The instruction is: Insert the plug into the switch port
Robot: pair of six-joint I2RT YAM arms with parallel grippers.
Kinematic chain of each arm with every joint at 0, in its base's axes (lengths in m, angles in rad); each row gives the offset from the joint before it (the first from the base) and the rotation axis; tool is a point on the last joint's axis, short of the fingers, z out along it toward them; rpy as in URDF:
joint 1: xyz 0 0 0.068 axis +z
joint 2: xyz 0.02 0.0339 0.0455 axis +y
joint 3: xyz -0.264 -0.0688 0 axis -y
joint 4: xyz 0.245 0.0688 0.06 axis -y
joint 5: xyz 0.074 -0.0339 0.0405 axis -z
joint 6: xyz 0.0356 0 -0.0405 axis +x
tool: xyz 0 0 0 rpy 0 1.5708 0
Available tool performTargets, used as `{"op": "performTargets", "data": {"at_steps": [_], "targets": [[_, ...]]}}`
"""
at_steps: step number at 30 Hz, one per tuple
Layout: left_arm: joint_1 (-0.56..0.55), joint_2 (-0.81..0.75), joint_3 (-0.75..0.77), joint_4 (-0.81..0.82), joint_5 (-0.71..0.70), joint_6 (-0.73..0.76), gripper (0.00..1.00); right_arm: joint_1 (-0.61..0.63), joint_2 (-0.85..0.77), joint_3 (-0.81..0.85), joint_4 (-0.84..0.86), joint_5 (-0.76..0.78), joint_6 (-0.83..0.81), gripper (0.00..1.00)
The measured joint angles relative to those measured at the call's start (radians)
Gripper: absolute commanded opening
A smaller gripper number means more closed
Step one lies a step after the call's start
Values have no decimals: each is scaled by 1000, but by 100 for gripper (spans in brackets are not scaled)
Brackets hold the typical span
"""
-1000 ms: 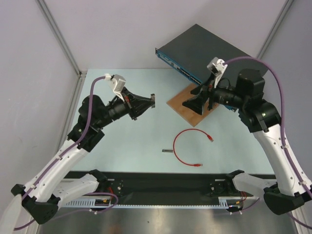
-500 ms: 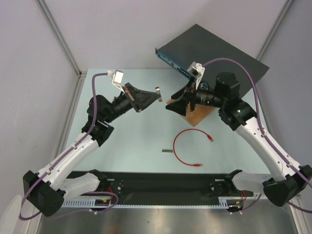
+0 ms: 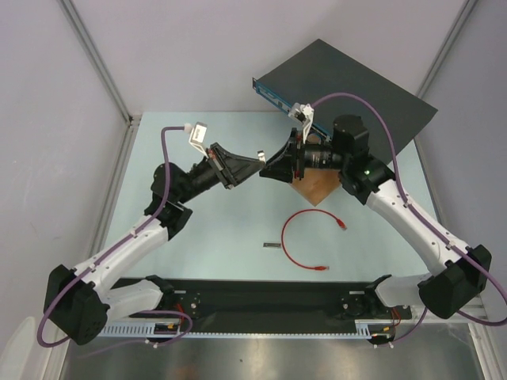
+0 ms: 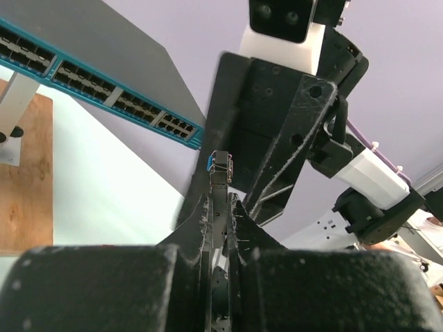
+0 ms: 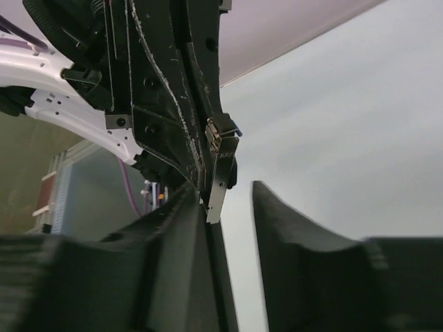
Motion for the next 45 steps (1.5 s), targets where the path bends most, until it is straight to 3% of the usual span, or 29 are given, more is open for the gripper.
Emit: {"op": "performTargets", "data": {"at_steps": [1,2,3,6,10,11,13,16,21,24,30,35,45], "targets": [[0,1,0,0,0,-2,0,5,-1,-5,12,-5,10,31],[0,1,0,3,1,-3,0,8,-3,-12,26,-11,21,13],[-1,1,0,5,2,-3,0,10,-3,-16,35,-22,23,2],[-1,5,-1,39,26,1,0,9,-7,-24,53,-49,43,0],[6,5,-3,50,52,39,57,8,-17,-35,62,-72,43,0],[13,2,-2,38,63,63,60,6,-17,-34,57,-87,34,0],[47,-8,12,-25,97,130,61,5,-16,-31,27,-124,17,0],[94,-24,97,-194,193,362,62,5,1,-8,-54,-167,-52,0],[129,-65,356,-690,319,1037,61,19,21,13,-264,-239,-209,0],[128,-111,428,-961,358,1415,59,47,63,32,-418,-277,-328,0],[25,-103,488,-1358,276,1956,56,82,175,67,-667,-324,-488,0],[-64,-63,488,-1509,181,2130,49,98,245,119,-799,-345,-573,0],[-178,-19,488,-1562,124,2215,52,111,254,132,-857,-362,-606,0]]}}
